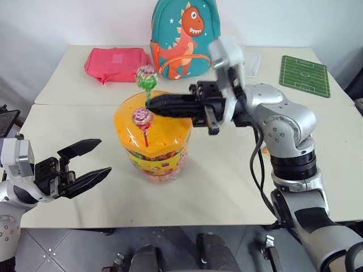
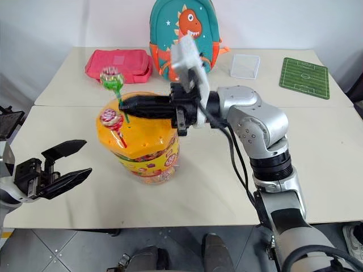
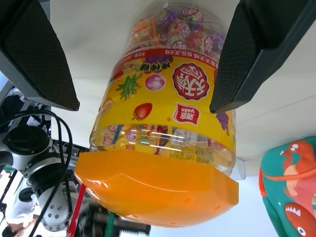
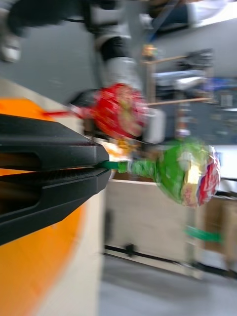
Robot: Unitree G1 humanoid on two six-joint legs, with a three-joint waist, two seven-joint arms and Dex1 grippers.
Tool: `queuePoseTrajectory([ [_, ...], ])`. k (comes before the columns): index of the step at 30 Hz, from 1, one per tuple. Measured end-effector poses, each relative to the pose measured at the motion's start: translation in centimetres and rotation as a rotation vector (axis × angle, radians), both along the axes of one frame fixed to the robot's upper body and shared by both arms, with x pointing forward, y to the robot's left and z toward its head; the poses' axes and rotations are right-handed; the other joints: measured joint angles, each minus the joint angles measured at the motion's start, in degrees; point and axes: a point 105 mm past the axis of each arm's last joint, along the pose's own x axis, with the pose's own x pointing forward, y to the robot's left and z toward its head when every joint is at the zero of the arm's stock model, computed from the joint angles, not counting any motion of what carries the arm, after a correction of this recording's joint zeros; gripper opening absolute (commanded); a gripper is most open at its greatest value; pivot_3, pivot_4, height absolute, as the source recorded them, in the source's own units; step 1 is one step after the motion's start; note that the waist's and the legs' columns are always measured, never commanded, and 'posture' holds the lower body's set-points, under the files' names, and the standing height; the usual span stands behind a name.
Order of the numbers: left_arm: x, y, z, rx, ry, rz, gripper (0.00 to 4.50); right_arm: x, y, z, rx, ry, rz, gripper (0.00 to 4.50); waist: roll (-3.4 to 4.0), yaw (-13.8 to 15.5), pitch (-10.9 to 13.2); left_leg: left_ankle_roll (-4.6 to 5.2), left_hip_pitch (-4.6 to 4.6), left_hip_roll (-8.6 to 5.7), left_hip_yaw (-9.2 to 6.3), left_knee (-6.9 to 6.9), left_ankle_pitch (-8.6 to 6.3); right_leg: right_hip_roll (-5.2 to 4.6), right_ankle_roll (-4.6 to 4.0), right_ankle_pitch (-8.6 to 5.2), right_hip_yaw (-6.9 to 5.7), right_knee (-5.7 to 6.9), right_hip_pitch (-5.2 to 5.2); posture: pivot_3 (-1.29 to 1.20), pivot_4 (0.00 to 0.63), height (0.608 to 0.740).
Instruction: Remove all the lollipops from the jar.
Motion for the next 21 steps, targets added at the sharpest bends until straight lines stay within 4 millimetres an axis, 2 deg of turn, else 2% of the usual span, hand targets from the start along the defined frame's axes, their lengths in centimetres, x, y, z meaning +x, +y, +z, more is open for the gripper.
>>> queuePoseTrajectory([
  [6,-0.4,-1.3,0.8,0.017,-0.067,-0.053,4.5,1.4,-4.0,2.2,0.14,0.021,-0.065,0.05,0.0,0.3,0.0,0.0,-0.04,-0.01,0.01,-0.01,0.0,-0.02,0.0,0.0,-0.06,-0.09,0.06,0.0,0.15,0.74],
  [9,-0.8,-2.2,1.1,0.051,-0.087,-0.102,4.5,3.1,-7.8,2.6,0.095,0.02,-0.228,0.05,0.0,0.4,0.0,0.01,-0.07,-0.05,0.02,-0.02,-0.01,-0.05,0.0,0.0,-0.06,-0.16,0.08,0.0,0.15,0.74],
  [12,-1.5,-2.9,0.9,0.108,-0.083,-0.156,4.5,5.3,-13.3,1.5,-0.09,0.015,-0.501,0.05,0.0,0.4,0.0,0.04,-0.09,-0.06,0.08,-0.12,-0.02,-0.04,0.0,0.0,-0.06,-0.65,0.12,0.0,0.15,0.74],
  [14,-1.6,-2.8,0.3,0.141,-0.07,-0.164,4.5,6.4,-17.0,-0.7,-0.235,0.046,-0.666,0.05,0.0,0.4,0.0,0.04,-0.07,-0.05,0.17,-0.18,-0.02,-0.02,0.0,0.0,-0.05,-0.72,0.12,0.0,0.15,0.74],
  [17,-1.8,-3.0,-0.7,0.173,-0.046,-0.19,4.5,7.5,-21.9,-5.4,-0.48,0.118,-0.871,0.05,0.02,0.0,0.0,0.04,0.0,-0.03,0.25,-0.26,-0.02,0.03,0.0,0.0,0.14,-0.77,0.05,0.0,0.15,0.74],
  [19,-1.9,-3.1,-1.4,0.203,-0.043,-0.201,4.5,8.3,-26.8,-9.1,-0.663,0.15,-1.085,0.05,0.02,0.1,0.0,0.04,0.05,-0.03,0.53,-0.2,-0.02,0.03,-0.01,-0.01,0.15,-0.79,0.11,0.0,0.15,0.74],
  [21,-1.9,-3.0,-2.7,0.25,-0.026,-0.211,4.5,8.3,-31.5,-13.1,-0.853,0.158,-1.253,0.05,0.02,0.1,0.0,0.06,0.1,-0.07,0.74,-0.19,0.0,0.03,-0.02,-0.01,0.33,-0.83,0.09,0.0,0.15,0.74],
])
